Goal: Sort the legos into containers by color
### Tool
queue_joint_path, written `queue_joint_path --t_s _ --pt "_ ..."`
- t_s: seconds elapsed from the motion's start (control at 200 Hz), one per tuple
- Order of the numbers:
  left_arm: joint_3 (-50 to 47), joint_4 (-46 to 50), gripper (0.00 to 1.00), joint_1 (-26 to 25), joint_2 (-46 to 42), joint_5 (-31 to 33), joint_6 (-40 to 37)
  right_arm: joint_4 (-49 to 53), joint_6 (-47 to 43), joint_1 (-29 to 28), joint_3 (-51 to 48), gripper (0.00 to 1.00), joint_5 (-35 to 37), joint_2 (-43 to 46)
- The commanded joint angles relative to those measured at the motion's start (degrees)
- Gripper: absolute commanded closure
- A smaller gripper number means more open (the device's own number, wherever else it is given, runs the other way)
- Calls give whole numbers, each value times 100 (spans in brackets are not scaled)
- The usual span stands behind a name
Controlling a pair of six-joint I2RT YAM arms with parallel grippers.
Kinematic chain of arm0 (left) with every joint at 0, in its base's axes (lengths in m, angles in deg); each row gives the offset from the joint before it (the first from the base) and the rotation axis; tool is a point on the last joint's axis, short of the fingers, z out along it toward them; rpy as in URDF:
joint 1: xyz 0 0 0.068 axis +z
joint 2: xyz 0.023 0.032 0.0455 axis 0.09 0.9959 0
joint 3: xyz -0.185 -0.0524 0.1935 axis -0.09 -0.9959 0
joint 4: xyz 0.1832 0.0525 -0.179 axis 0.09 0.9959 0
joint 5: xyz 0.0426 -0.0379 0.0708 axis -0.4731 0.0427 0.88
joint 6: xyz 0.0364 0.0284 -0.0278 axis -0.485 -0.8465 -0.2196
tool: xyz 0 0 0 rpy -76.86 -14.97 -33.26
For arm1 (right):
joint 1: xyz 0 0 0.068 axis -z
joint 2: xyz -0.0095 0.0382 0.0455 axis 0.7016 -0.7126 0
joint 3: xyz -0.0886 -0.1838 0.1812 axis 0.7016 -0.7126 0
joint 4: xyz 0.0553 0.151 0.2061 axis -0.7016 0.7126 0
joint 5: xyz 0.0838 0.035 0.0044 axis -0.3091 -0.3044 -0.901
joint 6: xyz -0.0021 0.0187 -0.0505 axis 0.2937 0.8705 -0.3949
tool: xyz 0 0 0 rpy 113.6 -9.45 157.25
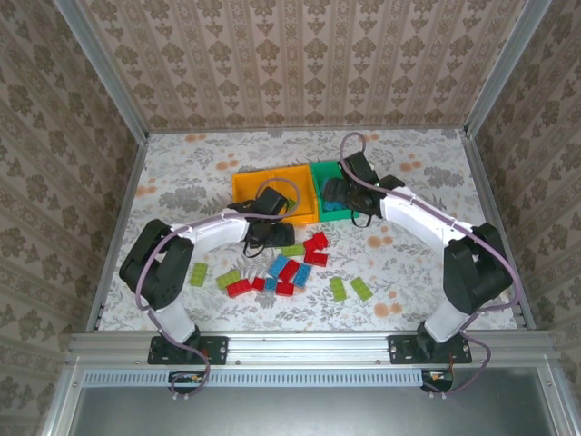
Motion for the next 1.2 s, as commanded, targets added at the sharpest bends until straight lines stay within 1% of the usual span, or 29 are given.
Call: queue_joint_path --t_s 0.0,0.235,0.435,0.525,0.54,0.575,0.645,0.695,0.835,1.005,1.045,1.115,1.195 --pt "163 -9 25 41 131 -91 137 245 -63 -31 -428 16 412 367" --pt "216 7 40 42 345 -136 94 439 85 -31 -1084 15 689 896" --pt "237 -68 64 33 340 -162 48 682 294 -151 -1770 16 764 1301" --pt "253 -70 69 16 267 -141 4 1034 511 -256 -1955 15 632 1301" --pt "257 -70 70 11 250 -141 -2 1114 551 -282 -1974 15 616 1455" --pt "252 -70 72 -6 200 -117 -25 1307 679 -355 -2017 14 604 1489" --pt "287 -49 74 -40 59 -43 -78 1656 1004 -505 -2111 12 571 1558" --pt "327 -14 74 -72 -40 10 -137 1794 1287 -572 -2227 11 422 1642" --pt "579 232 74 -190 -345 204 -395 1703 2146 -739 -2667 8 -122 1964" --pt "910 356 74 -246 -684 449 -783 1802 3179 -1070 -2900 3 -98 2443" --pt "997 325 74 -240 -688 485 -922 1773 3412 -1122 -2979 1 -121 2539" --pt "1162 244 74 -181 -595 499 -1180 1625 3784 -1206 -3141 0 -155 2665" --pt "1446 204 74 -16 -321 353 -1407 1430 4165 -1284 -3271 0 -163 2691"
